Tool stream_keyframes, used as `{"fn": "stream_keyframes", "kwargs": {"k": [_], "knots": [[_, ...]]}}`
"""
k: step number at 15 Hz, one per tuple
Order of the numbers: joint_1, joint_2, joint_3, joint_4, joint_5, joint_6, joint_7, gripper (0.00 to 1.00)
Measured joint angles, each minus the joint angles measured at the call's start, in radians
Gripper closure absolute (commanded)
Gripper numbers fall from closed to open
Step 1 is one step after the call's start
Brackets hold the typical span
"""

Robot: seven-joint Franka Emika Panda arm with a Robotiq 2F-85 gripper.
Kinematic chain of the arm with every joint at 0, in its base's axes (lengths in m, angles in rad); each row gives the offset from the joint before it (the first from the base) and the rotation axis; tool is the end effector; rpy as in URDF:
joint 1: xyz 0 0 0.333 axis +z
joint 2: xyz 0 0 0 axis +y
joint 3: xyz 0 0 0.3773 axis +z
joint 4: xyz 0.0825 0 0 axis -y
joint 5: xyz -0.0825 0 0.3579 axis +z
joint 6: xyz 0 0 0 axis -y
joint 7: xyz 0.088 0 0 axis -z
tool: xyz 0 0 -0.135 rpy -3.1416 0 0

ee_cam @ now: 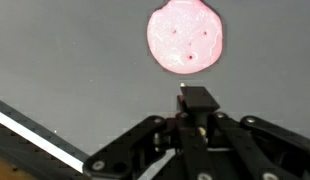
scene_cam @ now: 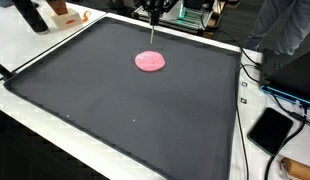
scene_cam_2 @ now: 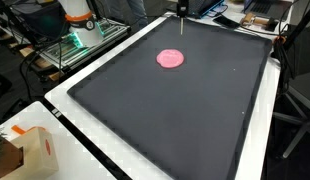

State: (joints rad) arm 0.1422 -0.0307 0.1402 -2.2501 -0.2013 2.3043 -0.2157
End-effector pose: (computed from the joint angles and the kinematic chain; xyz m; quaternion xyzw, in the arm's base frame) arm 0.4878 0.1333 0.4357 0.9474 0.3071 0.0446 0.0781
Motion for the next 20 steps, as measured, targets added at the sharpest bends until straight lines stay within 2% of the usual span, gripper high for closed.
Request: {"fn": "stream_keyframes", "kwargs": {"k": [1,2,6,10,13,20], "knots": [[0.0,0.001,0.0,0.0,0.0,0.0,0.0,0.88],[0.0,0.001,0.0,0.0,0.0,0.0,0.0,0.97],[-0.004,0.003,-0.006,0.003,0.044,0.0,-0.018,0.97],[-0.039,0.034,-0.057,0.035,0.331,-0.026,-0.258,0.97],[-0.09,0.077,-0.098,0.078,0.521,-0.112,-0.456,0.97],[-0.203,0.212,-0.127,0.158,0.737,-0.276,-0.718,0.97]]}}
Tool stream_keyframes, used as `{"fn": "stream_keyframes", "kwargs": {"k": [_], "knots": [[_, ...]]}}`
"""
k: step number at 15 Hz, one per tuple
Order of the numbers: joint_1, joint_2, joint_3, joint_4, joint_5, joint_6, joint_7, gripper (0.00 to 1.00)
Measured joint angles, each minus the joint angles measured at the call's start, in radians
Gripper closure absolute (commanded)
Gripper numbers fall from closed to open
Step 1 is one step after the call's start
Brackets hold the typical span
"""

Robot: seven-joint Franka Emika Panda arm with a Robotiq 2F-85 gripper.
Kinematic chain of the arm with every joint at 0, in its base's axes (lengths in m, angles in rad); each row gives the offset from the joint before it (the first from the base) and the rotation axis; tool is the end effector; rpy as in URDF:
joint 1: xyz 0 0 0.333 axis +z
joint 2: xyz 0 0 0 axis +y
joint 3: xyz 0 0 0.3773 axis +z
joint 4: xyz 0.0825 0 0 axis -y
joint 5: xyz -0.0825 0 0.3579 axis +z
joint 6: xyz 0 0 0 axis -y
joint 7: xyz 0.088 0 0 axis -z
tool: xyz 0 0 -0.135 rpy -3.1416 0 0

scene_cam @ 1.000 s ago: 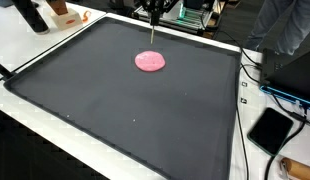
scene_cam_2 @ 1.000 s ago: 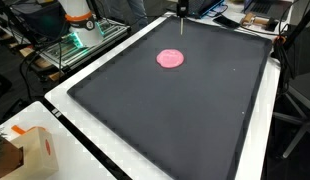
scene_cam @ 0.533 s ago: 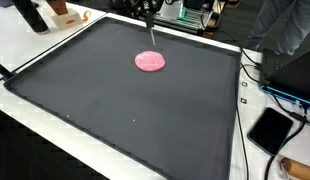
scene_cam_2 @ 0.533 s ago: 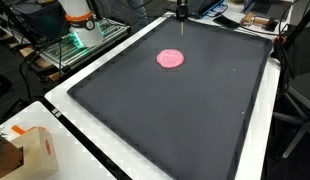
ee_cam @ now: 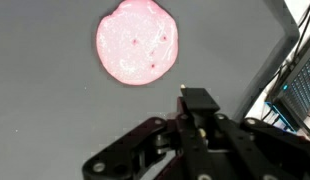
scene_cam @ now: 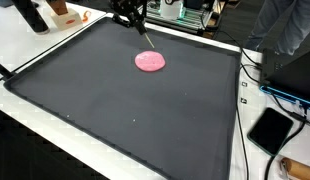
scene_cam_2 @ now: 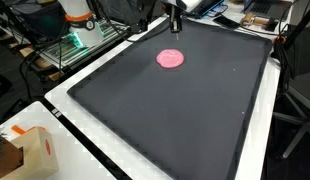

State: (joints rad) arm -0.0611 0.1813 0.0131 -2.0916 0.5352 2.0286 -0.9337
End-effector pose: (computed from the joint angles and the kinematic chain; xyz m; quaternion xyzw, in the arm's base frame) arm 0.5373 0.0159 0.3777 -0.9267 -0.2792 -0.0010 0.2515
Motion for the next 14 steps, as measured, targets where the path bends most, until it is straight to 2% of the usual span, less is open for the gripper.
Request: {"fn": "stream_keyframes", "kwargs": {"k": [7,14], "knots": [[-0.087,0.102,-0.004,0.035,0.15,-0.083,-0.146,0.97],[-0.122,0.173,-0.009,0.052,0.243,-0.114,-0.221,0.97]]}}
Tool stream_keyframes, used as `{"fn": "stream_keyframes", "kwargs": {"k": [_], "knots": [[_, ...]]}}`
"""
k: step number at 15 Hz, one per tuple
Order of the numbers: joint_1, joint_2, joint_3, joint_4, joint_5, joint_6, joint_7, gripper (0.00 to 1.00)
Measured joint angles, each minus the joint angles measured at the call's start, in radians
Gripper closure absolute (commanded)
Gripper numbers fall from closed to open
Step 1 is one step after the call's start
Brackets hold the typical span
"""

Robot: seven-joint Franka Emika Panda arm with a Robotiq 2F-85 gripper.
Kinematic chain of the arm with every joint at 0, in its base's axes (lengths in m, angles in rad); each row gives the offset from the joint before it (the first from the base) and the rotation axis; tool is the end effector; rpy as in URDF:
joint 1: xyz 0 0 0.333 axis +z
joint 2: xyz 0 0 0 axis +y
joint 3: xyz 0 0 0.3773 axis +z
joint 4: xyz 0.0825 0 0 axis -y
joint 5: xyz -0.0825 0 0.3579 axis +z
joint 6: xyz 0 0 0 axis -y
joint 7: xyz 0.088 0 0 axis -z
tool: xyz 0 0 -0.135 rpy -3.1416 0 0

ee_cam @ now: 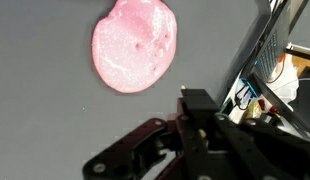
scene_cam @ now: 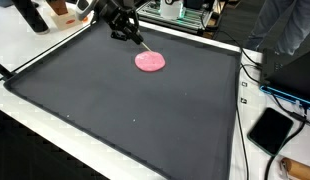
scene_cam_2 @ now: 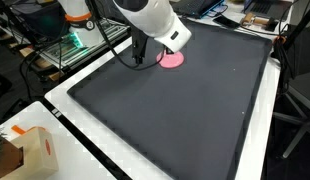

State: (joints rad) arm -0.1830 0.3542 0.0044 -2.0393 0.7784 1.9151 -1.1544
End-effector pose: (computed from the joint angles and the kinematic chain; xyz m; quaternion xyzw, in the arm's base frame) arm 0.5521 -0.0303 0.3109 -0.8917 -0.2366 -0.0238 0.3850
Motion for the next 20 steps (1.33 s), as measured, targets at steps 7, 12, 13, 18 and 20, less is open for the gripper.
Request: {"fn": "stream_keyframes", "kwargs": {"k": [7,12,13,18,20], "knots": [[-0.012,0.058,-0.003,0.019,0.038,-0.03,-0.026,0.97],[-0.02,0.085,-0.003,0.039,0.068,-0.056,-0.029,0.97],[-0.02,0.089,-0.004,0.043,0.069,-0.056,-0.029,0.97],[-0.018,0.1,-0.004,0.063,0.069,-0.056,-0.029,0.97],[-0.015,0.103,-0.004,0.075,0.069,-0.055,-0.027,0.97]]}}
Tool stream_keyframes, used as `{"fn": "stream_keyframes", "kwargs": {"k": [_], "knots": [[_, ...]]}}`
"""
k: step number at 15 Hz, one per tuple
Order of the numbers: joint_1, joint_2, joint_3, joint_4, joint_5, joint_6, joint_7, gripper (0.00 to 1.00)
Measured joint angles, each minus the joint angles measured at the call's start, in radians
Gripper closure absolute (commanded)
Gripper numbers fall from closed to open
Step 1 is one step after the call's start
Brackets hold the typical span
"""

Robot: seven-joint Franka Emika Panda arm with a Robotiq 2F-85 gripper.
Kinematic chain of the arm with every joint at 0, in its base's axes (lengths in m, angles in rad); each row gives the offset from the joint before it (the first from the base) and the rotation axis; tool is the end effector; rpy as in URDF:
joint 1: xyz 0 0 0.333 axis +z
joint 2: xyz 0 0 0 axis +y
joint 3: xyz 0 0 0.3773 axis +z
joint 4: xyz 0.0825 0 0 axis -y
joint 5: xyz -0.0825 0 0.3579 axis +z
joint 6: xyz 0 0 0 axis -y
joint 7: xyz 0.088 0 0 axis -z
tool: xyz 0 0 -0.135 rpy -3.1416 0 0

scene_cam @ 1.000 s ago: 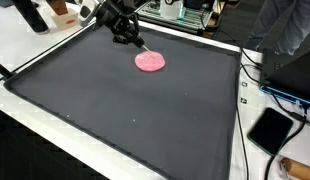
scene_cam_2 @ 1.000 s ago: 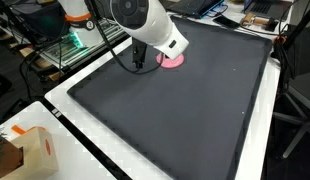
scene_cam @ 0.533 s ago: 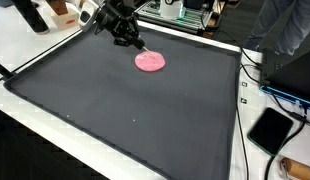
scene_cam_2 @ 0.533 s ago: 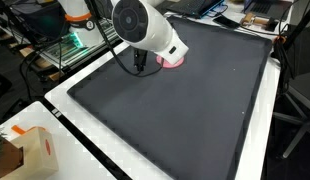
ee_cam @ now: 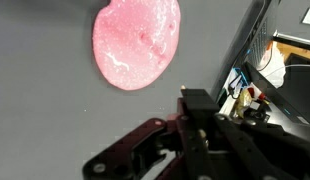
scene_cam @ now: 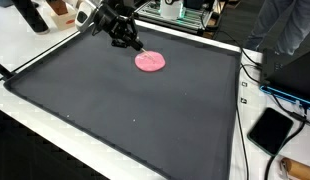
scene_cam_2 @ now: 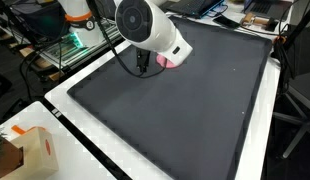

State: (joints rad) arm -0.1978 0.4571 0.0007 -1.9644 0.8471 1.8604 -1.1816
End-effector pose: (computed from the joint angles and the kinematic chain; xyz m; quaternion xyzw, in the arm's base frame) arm 0.5720 -0.0346 0.2826 -0.8768 -0.2185 -0.0254 0.4277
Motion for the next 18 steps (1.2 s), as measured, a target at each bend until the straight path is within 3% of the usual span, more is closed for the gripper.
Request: {"fn": "stream_keyframes", "kwargs": {"k": [10,18], "knots": [[0.059,0.005,0.001,0.061,-0.033,0.082,0.058,0.97],[0.139,-0.006,0.022,0.107,-0.256,0.177,0.186,0.97]]}}
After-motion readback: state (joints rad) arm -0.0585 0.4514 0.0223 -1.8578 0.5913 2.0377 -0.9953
